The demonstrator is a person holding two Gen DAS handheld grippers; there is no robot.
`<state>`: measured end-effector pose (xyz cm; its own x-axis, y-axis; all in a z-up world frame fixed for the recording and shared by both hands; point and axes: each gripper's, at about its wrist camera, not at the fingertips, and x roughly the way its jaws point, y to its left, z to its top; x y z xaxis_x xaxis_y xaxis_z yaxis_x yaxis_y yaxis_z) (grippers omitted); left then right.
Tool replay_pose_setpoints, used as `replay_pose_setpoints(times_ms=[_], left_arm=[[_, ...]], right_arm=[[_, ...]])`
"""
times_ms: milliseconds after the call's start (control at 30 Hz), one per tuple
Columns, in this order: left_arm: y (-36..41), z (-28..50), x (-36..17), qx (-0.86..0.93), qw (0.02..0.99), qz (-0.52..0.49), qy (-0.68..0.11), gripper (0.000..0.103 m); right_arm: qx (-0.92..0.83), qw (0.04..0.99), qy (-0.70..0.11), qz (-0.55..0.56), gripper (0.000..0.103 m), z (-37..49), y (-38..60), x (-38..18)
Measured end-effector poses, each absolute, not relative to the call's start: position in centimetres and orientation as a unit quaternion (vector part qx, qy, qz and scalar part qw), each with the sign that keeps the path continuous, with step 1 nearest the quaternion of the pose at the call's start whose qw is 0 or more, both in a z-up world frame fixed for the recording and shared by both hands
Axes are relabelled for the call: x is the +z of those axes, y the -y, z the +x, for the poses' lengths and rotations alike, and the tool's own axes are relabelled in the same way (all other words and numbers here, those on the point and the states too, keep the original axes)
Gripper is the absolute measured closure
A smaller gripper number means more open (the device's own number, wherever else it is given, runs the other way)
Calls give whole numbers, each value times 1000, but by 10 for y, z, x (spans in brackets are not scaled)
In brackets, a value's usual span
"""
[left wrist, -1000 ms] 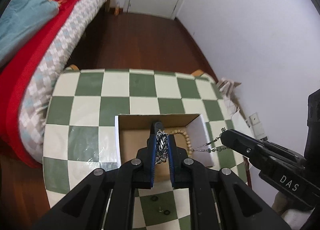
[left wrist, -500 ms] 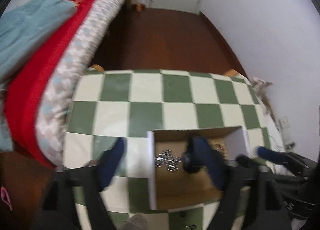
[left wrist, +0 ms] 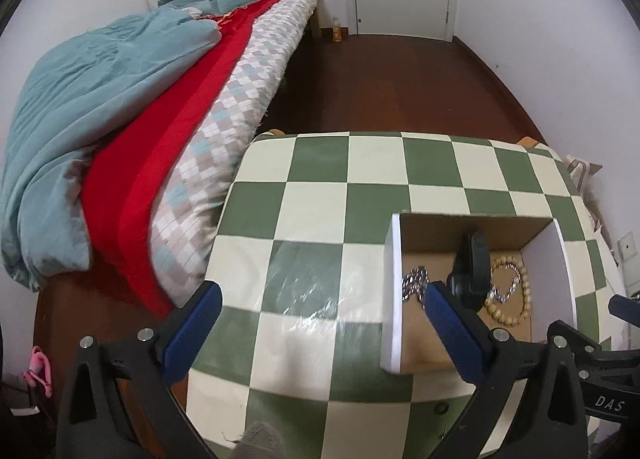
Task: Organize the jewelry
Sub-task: 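Lower the thick chain into the box with left tool while right tool releases heart chain, then withdraw both open tools up from the box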
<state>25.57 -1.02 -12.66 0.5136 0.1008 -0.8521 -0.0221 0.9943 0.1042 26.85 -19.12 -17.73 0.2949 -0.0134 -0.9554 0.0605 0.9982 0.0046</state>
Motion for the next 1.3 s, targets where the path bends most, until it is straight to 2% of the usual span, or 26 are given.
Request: replay_pose_setpoints(times_ms=[300, 967, 1300], left_arm=[[11, 213, -93, 38, 886, 42, -461, 0], [17, 117, 5, 23, 924, 50, -378, 0], [5, 88, 25, 42, 933, 31, -355, 0]], right_arm=[[-26, 825, -565, 11, 0, 234, 183, -152], [-33, 895, -446, -4, 0, 132, 168, -27], [-24, 906, -422, 12, 0, 93, 167, 3]])
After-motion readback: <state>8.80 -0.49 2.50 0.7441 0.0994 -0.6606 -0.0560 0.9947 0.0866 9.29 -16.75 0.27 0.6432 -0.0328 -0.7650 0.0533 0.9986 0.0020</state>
